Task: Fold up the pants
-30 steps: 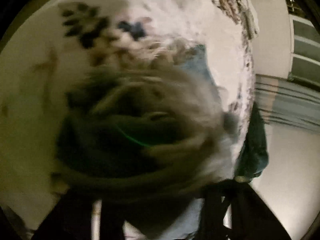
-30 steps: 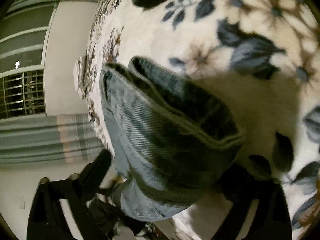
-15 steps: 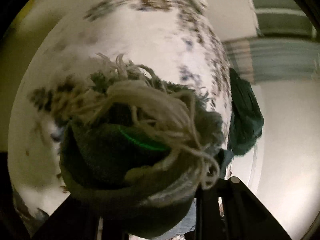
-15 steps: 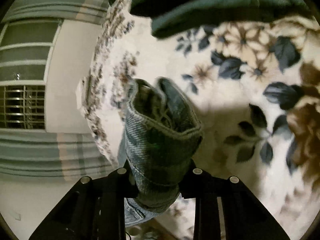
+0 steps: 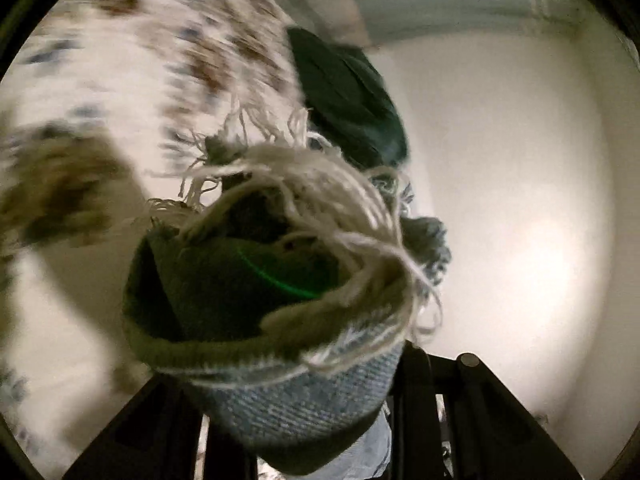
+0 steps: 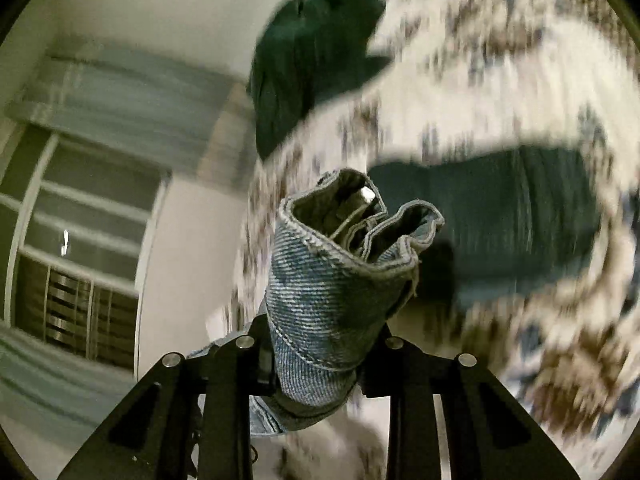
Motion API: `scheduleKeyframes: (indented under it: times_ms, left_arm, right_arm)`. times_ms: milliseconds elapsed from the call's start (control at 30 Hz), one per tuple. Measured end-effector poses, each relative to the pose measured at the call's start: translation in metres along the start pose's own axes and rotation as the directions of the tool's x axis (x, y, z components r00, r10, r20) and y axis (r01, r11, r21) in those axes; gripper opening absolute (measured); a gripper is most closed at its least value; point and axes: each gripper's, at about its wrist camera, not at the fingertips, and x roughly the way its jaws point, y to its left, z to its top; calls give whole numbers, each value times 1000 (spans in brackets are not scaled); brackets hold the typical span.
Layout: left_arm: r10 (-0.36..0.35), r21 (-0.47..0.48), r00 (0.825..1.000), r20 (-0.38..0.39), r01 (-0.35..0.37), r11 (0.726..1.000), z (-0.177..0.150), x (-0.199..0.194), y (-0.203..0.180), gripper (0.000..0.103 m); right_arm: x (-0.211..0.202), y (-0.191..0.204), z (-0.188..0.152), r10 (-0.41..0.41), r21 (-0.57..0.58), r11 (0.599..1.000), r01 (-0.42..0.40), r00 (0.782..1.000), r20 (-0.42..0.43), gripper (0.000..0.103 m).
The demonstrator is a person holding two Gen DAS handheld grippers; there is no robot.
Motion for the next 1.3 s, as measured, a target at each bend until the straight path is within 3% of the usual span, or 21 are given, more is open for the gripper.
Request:
scheduleKeyframes:
  times_ms: [133,233,300,433,467,633,700,733,767,800,833,867,933,967,1033,1133,1200,1267,1300]
  left_arm:
    - [-24,114,989,-148,41,993,24,114,-14,22]
    - [45,201,965,-258,8,980,17,184,9,22]
    - [110,243,945,-309,-33,969,7,214,34,22]
    - [240,306,889,-390,-121,944,-16,239,87,22]
    - [246,310,883,-400,-123,943,-15,238,97,23]
    - [312,412,835,-452,-114,904,-16,232,94,26]
    - [391,484,806,-445,-151,862,-15,229,84,41]
    - [421,520,797,-434,-159,839,-18,223,78,56]
    - [443,563,795,-414,-159,811,-22,215,69,77]
    - [466,607,797,-384,-162,778,-25,207,60,87]
    - [500,659,797,-339,-179,731,-29,199,50,99]
    - [524,695,796,-304,-191,693,-32,190,46,101]
    - [558,749,790,-254,-204,630,-35,179,34,101]
    - [574,770,784,-234,-211,603,-36,173,28,101]
    - [620,821,765,-175,-234,521,-39,166,15,101]
    - [652,858,748,-126,-248,450,-38,156,7,101]
    - [654,881,752,-82,-253,401,-44,132,-6,101]
    - [654,898,756,-33,-265,352,-48,114,-22,101]
    - [649,904,760,-15,-267,333,-50,104,-32,101]
  right_arm:
    - [-7,-14,50,-39,25,999,35,981,190,29]
    - [-1,-55,66,-93,78,994,74,953,289,29]
    - [11,-96,63,-143,148,984,102,944,298,29]
    - [34,-171,30,-237,289,944,161,937,255,29]
    - [37,-184,20,-249,311,936,166,936,249,29]
    - [38,-206,-1,-233,338,930,145,943,237,33]
    - [36,-203,-3,-254,327,929,174,942,219,38]
    - [34,-201,-4,-284,320,924,211,938,201,49]
    - [31,-195,-3,-312,307,919,246,932,186,53]
    - [30,-193,-3,-335,291,916,276,926,176,56]
    - [27,-183,-2,-399,265,898,351,903,158,74]
    - [24,-177,-3,-446,237,882,407,883,144,85]
    - [19,-154,-6,-531,159,845,511,837,130,87]
    - [17,-141,-8,-586,115,810,575,802,118,93]
    - [12,-116,-14,-666,52,745,665,736,124,101]
    - [1,-76,-26,-761,-28,633,774,628,166,103]
    - [-5,-52,-32,-793,-67,577,814,578,193,103]
    - [-12,-33,-37,-806,-84,552,829,557,201,103]
    - [-17,-23,-40,-804,-94,552,829,559,204,103]
